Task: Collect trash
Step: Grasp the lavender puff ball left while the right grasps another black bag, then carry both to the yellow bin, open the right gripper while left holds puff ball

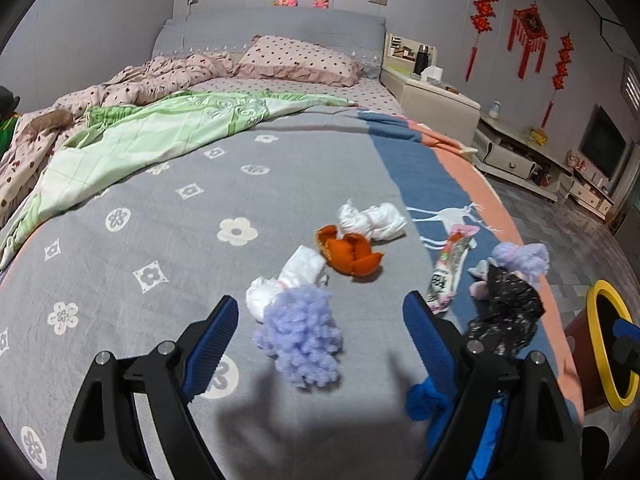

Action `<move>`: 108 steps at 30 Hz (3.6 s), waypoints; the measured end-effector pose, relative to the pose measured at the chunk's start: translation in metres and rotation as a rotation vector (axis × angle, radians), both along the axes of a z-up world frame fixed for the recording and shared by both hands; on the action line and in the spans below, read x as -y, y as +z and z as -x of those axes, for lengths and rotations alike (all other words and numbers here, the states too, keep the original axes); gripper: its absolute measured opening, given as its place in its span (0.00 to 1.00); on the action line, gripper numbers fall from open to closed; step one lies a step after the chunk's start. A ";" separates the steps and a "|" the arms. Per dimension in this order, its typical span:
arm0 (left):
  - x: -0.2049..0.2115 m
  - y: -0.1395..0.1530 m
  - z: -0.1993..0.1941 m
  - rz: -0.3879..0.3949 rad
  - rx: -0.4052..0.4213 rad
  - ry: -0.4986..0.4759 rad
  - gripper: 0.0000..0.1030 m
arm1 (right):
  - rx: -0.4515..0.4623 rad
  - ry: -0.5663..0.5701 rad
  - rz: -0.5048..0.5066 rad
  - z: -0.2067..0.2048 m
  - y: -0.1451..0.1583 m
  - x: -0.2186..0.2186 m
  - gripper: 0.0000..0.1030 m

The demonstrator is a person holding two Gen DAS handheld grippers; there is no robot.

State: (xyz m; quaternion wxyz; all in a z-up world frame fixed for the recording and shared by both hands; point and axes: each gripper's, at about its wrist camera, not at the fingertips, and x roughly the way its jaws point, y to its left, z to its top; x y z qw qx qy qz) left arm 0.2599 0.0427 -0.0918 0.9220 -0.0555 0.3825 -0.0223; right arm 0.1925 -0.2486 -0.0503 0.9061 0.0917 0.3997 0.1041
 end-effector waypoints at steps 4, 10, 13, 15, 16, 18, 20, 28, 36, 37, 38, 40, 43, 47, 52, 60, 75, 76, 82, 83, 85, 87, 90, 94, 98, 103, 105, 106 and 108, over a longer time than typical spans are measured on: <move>-0.007 -0.010 -0.005 0.004 -0.011 0.010 0.79 | -0.028 0.028 0.012 -0.014 -0.013 -0.017 0.74; -0.016 -0.024 -0.015 0.029 -0.038 0.029 0.79 | -0.036 0.082 0.058 -0.029 -0.025 -0.046 0.74; -0.018 -0.030 -0.019 0.045 -0.047 0.034 0.79 | -0.014 0.112 0.103 -0.035 -0.028 -0.062 0.74; -0.018 -0.034 -0.023 0.050 -0.056 0.035 0.79 | -0.002 0.130 0.137 -0.040 -0.030 -0.072 0.74; -0.018 -0.036 -0.025 0.050 -0.060 0.037 0.79 | 0.003 0.134 0.155 -0.043 -0.032 -0.076 0.74; -0.019 -0.041 -0.028 0.058 -0.069 0.040 0.79 | 0.009 0.145 0.180 -0.050 -0.035 -0.083 0.74; -0.020 -0.046 -0.031 0.071 -0.077 0.041 0.79 | 0.016 0.157 0.209 -0.055 -0.038 -0.089 0.73; -0.024 -0.061 -0.039 0.096 -0.106 0.040 0.78 | -0.010 0.164 0.289 -0.076 -0.063 -0.098 0.67; -0.018 -0.068 -0.041 0.093 -0.116 0.018 0.55 | -0.034 0.164 0.292 -0.087 -0.078 -0.097 0.59; -0.018 -0.068 -0.041 0.094 -0.113 0.018 0.52 | -0.031 0.163 0.292 -0.087 -0.078 -0.097 0.55; -0.019 -0.068 -0.041 0.097 -0.112 0.017 0.51 | -0.026 0.162 0.290 -0.087 -0.078 -0.096 0.53; -0.020 -0.067 -0.040 0.105 -0.109 0.022 0.49 | -0.015 0.159 0.280 -0.086 -0.075 -0.095 0.38; -0.023 -0.065 -0.038 0.113 -0.102 0.029 0.48 | -0.021 0.179 0.253 -0.085 -0.073 -0.095 0.21; -0.023 -0.063 -0.034 0.107 -0.100 0.030 0.48 | -0.038 0.178 0.257 -0.084 -0.078 -0.096 0.21; -0.023 -0.057 -0.028 0.099 -0.087 0.028 0.48 | -0.035 0.163 0.220 -0.078 -0.069 -0.090 0.19; -0.020 -0.037 -0.017 0.095 -0.047 0.019 0.48 | -0.002 0.124 0.150 -0.063 -0.041 -0.066 0.19; -0.002 0.008 0.013 0.080 0.025 -0.029 0.48 | 0.081 0.081 0.060 -0.014 0.014 -0.026 0.19; 0.002 0.013 0.016 0.080 0.030 -0.035 0.48 | 0.087 0.074 0.052 -0.010 0.018 -0.021 0.19; 0.026 0.038 0.031 0.075 0.071 -0.083 0.48 | 0.144 0.030 0.037 0.011 0.043 0.008 0.19; 0.031 0.042 0.033 0.074 0.076 -0.092 0.48 | 0.152 0.023 0.036 0.015 0.047 0.013 0.19; 0.044 0.051 0.038 0.069 0.090 -0.117 0.48 | 0.173 0.004 0.033 0.023 0.056 0.025 0.19; 0.056 0.061 0.042 0.065 0.105 -0.138 0.48 | 0.193 -0.017 0.033 0.030 0.064 0.039 0.19; 0.076 0.074 0.046 0.070 0.120 -0.172 0.48 | 0.216 -0.048 0.030 0.040 0.075 0.060 0.19; 0.102 0.088 0.050 0.090 0.127 -0.214 0.48 | 0.239 -0.092 0.019 0.051 0.085 0.089 0.19; 0.130 0.099 0.053 0.086 0.139 -0.259 0.48 | 0.257 -0.138 0.014 0.064 0.094 0.118 0.19; 0.170 0.110 0.055 0.091 0.143 -0.327 0.48 | 0.276 -0.196 0.020 0.078 0.102 0.155 0.19; 0.184 0.113 0.055 0.097 0.142 -0.353 0.48 | 0.281 -0.219 0.016 0.083 0.105 0.170 0.19; 0.193 0.115 0.055 0.100 0.141 -0.368 0.48 | 0.283 -0.228 0.016 0.085 0.106 0.176 0.19; 0.207 0.117 0.055 0.097 0.145 -0.393 0.48 | 0.290 -0.253 0.019 0.090 0.109 0.190 0.19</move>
